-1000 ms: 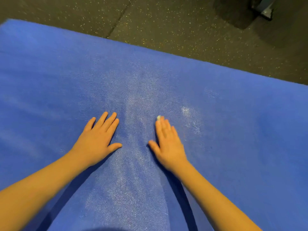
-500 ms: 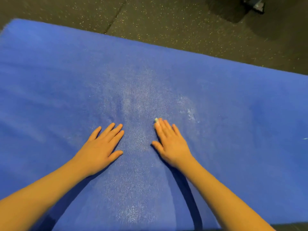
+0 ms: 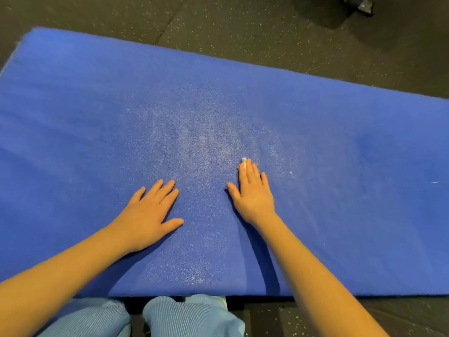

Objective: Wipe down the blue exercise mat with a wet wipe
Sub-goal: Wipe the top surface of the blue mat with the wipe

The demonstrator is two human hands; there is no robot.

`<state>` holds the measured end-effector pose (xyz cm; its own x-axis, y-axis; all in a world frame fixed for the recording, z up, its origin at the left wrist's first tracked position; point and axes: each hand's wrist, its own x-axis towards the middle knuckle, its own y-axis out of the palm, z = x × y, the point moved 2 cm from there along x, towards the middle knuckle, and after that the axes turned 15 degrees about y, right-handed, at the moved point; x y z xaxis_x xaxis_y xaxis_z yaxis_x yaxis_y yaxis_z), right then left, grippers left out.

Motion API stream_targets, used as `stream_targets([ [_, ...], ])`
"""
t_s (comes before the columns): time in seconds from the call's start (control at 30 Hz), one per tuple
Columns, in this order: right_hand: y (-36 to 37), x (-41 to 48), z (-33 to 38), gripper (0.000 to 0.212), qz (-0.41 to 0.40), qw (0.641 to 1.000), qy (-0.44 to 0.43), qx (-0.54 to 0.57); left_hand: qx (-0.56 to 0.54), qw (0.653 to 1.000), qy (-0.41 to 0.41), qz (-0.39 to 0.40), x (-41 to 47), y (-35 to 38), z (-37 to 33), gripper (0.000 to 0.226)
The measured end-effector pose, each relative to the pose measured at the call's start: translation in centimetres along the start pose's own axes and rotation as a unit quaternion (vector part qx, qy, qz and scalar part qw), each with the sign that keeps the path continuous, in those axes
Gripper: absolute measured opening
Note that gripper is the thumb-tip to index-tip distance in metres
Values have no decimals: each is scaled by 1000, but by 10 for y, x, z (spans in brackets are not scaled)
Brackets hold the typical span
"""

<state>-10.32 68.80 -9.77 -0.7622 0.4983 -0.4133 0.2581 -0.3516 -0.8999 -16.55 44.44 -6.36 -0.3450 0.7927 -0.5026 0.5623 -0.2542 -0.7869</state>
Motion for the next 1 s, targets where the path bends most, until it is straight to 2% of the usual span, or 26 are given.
stream_targets([
  [0.07,11,-29,14,80,32,998,-48,18,3,1000,1,3,-4,3,-3,133],
  [0.17,13,-54,1,93,55,990,-129,-14,-3,1000,-6,0,-8,5,-4,131],
  [0.2,9,-46,-9,90,46,992,-115,-25,-6,1000,-8,4,-10,5,-5,128],
  [0.27,3,-30,-29,75,30,999,-29,-28,1,1000,-7,6,-12,4,-7,116],
  [0.33,3,-33,-28,72,23,1000,18,-2,-4,1000,-6,0,-15,5,-8,122],
  [0.4,12,-62,-12,85,38,999,-33,10,-1,1000,-3,-1,-18,8,-9,133],
  [0.47,16,-100,-5,96,70,990,-120,12,-2,1000,-4,-9,-20,10,-7,133],
  [0.53,11,-109,-18,102,84,984,-157,-13,-1,1000,-6,-7,-22,10,-8,127],
  [0.6,9,-93,-35,104,64,991,-115,-25,11,1000,-7,-9,-21,11,-9,114],
  [0.67,9,-85,-37,97,44,998,-44,-6,16,1000,-8,-11,-22,12,-9,114],
  [0.7,10,-91,-30,95,48,998,-42,8,18,1000,-9,-11,-23,13,-9,115],
  [0.8,13,-144,-8,87,101,983,-149,33,20,1000,-10,-22,-25,16,-9,106],
  [0.87,13,-163,-20,82,113,974,-196,24,25,999,-10,-25,-26,17,-10,104],
  [0.9,13,-160,-31,83,100,977,-189,20,27,999,-11,-24,-25,18,-10,104],
  [1.0,14,-137,-52,88,48,995,-89,22,39,999,-13,-24,-24,18,-11,105],
])
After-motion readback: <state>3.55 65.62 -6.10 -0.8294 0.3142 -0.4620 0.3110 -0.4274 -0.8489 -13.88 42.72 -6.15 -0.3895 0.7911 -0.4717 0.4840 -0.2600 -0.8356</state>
